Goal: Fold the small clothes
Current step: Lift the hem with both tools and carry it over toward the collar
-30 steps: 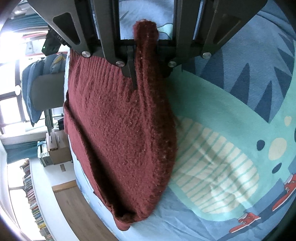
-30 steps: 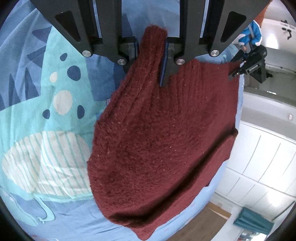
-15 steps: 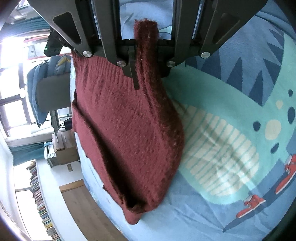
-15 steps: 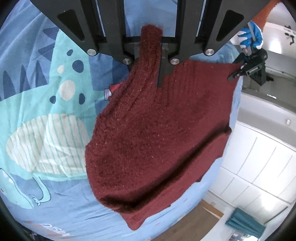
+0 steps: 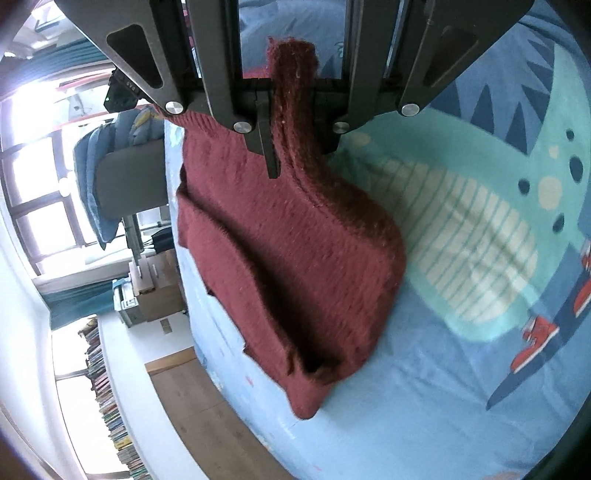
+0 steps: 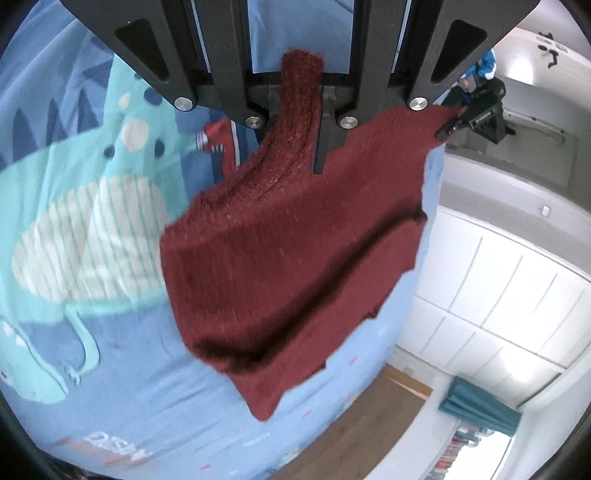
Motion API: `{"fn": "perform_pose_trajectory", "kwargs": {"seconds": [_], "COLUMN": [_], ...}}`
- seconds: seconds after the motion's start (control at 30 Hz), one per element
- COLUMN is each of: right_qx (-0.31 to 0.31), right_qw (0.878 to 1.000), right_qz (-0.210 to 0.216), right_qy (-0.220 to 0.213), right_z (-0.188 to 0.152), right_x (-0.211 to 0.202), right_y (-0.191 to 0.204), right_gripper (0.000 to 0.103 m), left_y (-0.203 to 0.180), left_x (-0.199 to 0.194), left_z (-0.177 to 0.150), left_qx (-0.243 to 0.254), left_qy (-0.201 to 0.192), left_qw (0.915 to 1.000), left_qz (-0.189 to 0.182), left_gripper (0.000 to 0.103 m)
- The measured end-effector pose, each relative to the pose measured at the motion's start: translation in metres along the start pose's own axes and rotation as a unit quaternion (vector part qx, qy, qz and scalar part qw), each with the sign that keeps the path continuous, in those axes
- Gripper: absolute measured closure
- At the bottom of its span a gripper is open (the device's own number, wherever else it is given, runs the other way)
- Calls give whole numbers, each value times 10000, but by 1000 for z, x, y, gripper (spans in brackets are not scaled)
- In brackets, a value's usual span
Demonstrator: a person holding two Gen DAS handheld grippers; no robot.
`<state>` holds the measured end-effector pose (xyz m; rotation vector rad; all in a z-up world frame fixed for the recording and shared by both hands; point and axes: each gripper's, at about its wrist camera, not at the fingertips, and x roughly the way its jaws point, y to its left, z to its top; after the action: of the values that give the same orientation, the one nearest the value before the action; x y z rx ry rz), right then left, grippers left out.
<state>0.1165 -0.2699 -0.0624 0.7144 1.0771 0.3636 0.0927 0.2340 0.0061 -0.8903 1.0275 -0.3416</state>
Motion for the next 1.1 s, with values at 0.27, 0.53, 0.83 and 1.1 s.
{"fn": "perform_pose_trajectory", "kwargs": {"seconds": [0.27,0.53,0.83,1.1], "right_qx": [-196,-562,-786,-578], "right_qw": [9992,9965,9942,9960], "right_qz": [175,240,-41,-351], "right_qy": [-287,-568,-732,-583], "right_z": [41,104,180,223], "right_x": [-3,5,48,101], "right_y": [20,52,75,59], "right_gripper": [94,94,94,93], "left_y": [-25,-62,-91,-69], "left_x": [-2,14,79,139], "left_z": [31,88,157,199], "left_qx": [216,605,895,777], "left_qy": [-282,-512,-579,-455], "left_qw": [9993,9968,9939,9931], "left_qz": [-74,-71,296,754], "left_gripper": [94,94,94,94]}}
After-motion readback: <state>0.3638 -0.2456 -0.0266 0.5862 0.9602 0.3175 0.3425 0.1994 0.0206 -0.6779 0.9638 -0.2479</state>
